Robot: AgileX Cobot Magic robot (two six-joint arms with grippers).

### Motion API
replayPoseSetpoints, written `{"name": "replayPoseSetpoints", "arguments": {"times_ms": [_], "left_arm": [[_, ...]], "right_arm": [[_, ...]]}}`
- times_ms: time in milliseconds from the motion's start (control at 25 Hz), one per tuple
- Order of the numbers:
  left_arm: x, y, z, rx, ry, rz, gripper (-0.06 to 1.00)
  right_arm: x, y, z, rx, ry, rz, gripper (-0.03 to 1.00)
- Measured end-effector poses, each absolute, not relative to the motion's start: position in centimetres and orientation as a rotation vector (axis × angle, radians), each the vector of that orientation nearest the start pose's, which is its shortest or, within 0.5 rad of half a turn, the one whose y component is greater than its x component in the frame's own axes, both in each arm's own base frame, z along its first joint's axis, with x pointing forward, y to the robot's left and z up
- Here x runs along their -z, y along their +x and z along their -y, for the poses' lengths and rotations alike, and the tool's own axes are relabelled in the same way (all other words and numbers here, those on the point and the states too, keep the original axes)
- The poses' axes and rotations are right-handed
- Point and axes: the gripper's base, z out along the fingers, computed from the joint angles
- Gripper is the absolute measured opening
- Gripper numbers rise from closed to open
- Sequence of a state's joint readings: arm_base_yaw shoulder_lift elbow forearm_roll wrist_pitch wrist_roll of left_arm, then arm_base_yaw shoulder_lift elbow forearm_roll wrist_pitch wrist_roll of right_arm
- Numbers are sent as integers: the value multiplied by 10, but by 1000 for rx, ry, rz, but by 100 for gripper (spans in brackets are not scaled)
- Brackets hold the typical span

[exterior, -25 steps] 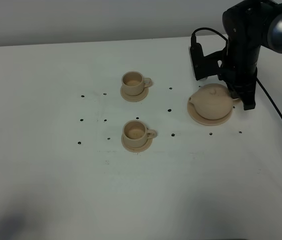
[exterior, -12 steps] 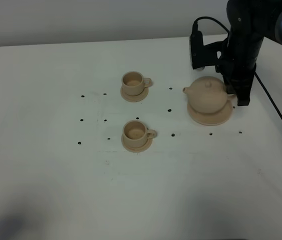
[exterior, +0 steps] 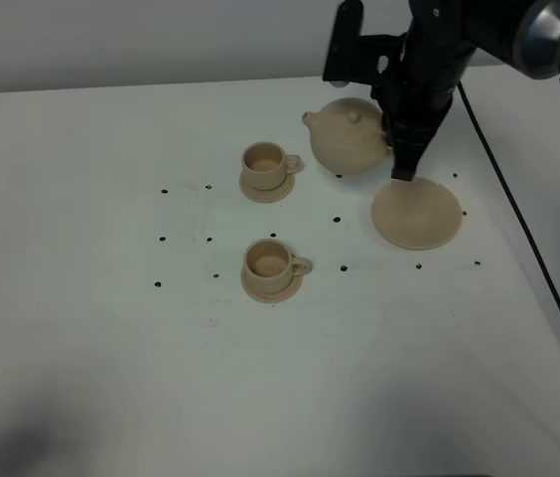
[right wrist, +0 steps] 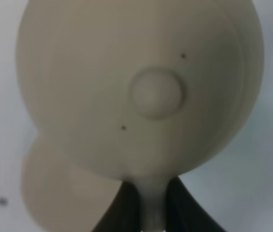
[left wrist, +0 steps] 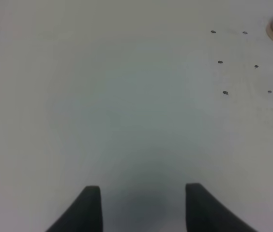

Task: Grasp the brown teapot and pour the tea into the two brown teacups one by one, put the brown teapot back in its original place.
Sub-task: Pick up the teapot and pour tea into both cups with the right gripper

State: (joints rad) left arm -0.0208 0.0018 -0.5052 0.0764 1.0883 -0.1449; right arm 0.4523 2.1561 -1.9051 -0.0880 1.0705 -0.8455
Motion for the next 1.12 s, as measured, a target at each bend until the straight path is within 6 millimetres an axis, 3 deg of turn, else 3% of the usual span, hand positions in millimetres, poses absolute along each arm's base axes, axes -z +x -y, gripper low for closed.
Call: {"name": "replayPoseSetpoints", "arguments": {"times_ms": [320,840,1120], "left_arm": [[-277,-6,-6,11,-134,-2062,43],[-277,-6,-6,9,-135,-2061,43],[-277,-6,-6,9,-135,-2061,43]], "right_arm": [[-225,443,-230,391,-1719,-2157,10],[-191,452,-244,720,-1955,-1958,10],[-195,453,-247,812,-2005,-1870,10]]}}
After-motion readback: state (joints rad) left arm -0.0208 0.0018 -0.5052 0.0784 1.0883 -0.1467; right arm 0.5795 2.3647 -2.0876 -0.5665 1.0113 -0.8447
